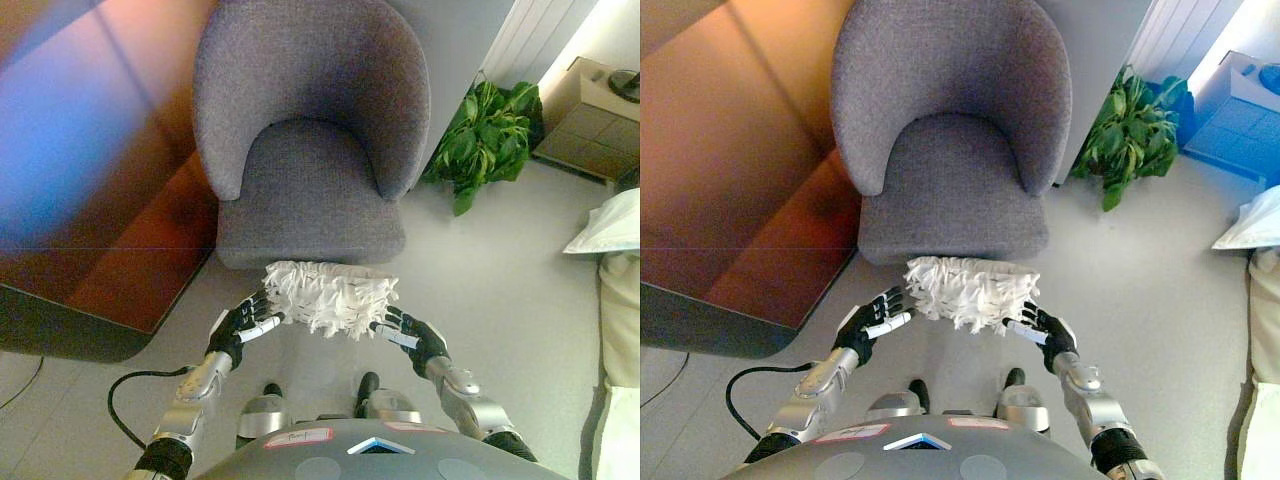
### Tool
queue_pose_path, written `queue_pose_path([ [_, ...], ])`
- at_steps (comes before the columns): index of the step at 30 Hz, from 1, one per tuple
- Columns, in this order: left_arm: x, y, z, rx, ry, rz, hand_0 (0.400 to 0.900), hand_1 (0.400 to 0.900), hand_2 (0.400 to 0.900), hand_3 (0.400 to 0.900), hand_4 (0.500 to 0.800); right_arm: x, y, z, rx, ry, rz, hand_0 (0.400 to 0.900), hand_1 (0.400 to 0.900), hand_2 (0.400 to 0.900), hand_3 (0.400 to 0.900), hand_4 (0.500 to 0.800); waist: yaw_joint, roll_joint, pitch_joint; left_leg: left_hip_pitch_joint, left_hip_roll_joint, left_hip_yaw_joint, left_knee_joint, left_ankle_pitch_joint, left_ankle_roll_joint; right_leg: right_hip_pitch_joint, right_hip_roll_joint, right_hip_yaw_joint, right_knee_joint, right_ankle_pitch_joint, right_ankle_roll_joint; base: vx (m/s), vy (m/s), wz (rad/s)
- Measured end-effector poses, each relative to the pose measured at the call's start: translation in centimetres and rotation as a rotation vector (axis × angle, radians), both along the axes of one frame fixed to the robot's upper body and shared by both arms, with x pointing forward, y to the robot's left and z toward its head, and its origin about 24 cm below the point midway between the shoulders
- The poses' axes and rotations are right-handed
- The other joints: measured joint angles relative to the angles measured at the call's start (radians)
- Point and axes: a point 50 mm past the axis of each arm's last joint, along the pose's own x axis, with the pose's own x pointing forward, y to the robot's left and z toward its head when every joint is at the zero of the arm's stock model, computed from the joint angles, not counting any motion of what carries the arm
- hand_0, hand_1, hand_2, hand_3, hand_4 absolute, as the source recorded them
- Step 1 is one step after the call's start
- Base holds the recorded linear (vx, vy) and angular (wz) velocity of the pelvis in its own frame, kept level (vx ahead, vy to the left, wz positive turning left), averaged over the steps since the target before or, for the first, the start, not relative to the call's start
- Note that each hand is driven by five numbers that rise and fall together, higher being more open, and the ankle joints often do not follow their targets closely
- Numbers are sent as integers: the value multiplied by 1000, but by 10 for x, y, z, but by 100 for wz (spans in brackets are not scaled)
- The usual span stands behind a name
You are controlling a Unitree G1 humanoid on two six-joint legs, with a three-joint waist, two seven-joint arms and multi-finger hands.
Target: Pick up the pillow and put it on the sofa.
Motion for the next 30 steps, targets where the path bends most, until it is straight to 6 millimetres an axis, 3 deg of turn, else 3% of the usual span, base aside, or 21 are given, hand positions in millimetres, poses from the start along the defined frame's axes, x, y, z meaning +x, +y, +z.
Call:
queue_pose_path([
  [30, -4, 1, -2, 7, 11, 8, 900, 900, 900, 900, 800, 1, -1, 1, -48, -22, 44, 900, 900, 900, 900, 800, 2, 2, -18, 8, 16, 23, 17, -1, -7, -16, 14, 36, -3, -1, -3, -5, -42, -6],
])
